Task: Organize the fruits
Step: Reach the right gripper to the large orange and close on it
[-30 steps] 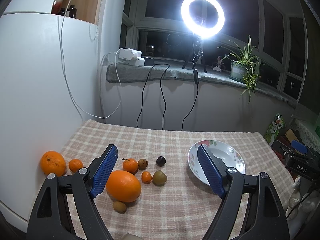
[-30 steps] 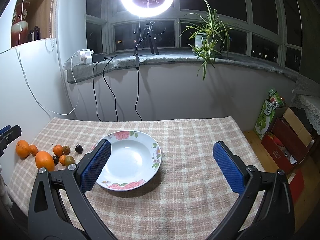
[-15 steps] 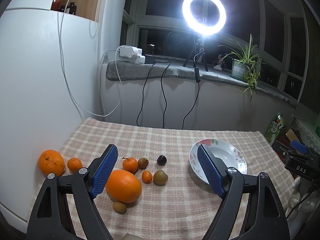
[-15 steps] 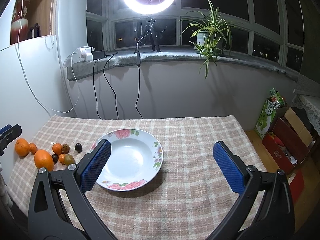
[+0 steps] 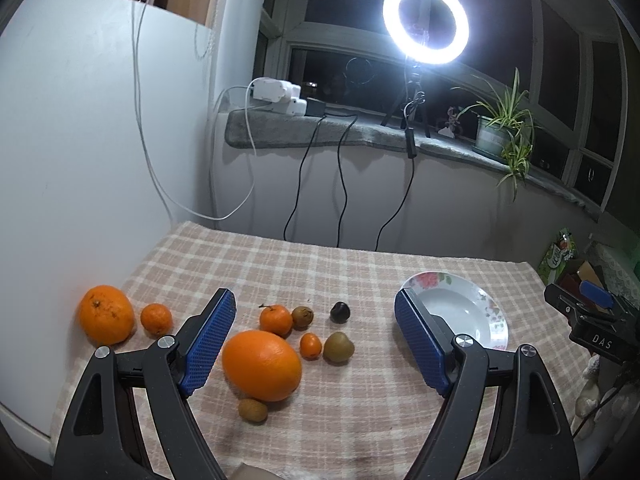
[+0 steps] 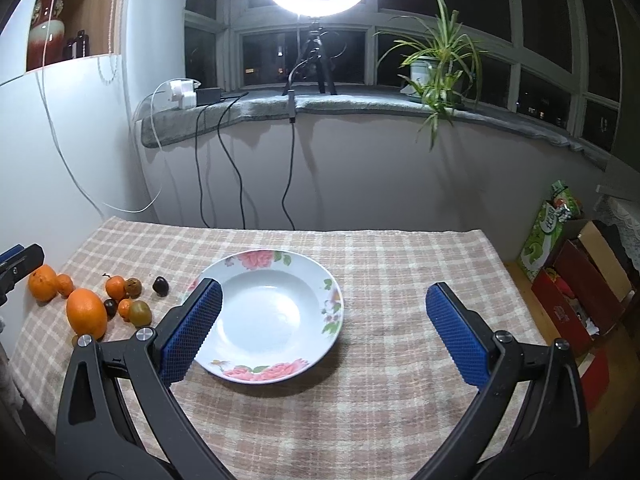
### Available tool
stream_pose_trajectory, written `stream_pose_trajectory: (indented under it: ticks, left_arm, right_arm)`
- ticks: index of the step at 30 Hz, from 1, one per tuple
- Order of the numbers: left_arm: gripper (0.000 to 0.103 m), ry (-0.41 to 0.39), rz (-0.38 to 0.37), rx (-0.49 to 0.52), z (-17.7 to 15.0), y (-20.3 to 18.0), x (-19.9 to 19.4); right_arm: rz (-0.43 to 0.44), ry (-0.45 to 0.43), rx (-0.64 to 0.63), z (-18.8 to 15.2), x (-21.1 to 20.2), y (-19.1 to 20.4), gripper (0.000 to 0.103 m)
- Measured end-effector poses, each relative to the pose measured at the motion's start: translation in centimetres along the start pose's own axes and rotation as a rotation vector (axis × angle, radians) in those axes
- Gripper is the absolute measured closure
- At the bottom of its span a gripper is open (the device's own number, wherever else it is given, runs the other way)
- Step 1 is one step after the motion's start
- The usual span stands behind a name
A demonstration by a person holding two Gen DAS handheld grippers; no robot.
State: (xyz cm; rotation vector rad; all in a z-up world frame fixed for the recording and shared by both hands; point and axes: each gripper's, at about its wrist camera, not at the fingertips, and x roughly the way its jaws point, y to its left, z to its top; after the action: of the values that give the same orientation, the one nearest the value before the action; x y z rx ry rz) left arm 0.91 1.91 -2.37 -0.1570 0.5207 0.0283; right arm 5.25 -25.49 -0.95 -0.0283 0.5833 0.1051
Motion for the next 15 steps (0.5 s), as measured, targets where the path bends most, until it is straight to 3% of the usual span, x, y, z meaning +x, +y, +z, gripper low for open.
stream_pose_trajectory:
  ticks: [5,15]
  left_arm:
    - [0.022,0.031,0.012,-0.019,-1.0,1.4,0.5]
    - [0.022,0.132,-0.004,-0.064,-4.3,4.3,1.6]
  right_arm:
    - [0.059,0.016,-0.023,0.3,0.9,1.3,0.0]
    - [0.329,0.138,-0.069,0.5,4.7,6.2,0.0]
